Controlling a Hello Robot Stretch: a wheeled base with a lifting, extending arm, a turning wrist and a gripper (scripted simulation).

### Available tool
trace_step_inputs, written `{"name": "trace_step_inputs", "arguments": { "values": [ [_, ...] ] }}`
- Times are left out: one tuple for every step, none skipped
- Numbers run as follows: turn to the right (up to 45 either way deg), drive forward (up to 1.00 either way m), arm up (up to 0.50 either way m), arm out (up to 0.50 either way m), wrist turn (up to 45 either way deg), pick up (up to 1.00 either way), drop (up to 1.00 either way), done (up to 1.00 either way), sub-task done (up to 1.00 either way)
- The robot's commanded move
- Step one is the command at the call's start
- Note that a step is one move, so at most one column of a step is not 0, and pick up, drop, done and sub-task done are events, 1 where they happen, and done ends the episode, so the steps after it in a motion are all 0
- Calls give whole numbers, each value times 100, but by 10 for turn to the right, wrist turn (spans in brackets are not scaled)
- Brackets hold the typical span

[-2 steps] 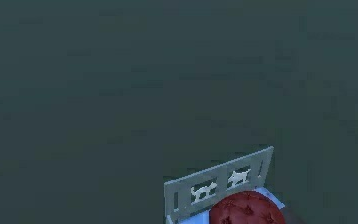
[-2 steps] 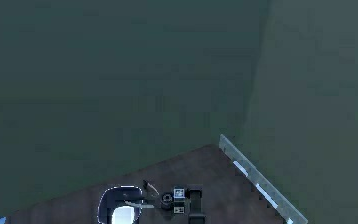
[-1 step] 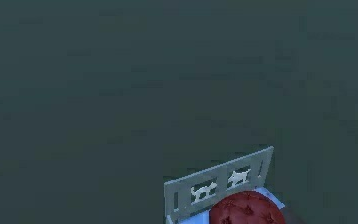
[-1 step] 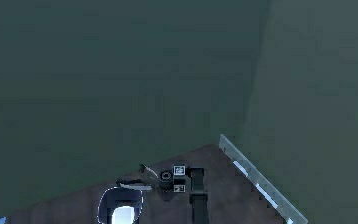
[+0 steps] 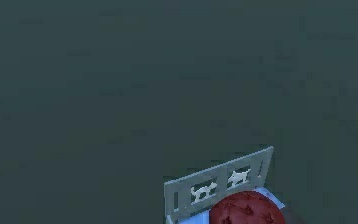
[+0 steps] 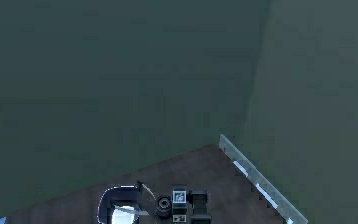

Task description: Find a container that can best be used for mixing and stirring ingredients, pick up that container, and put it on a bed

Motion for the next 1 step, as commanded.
{"name": "trace_step_inputs", "arguments": {
  "values": [
    [0, 0, 0, 0, 0, 0, 0, 100, 0]
  ]
}}
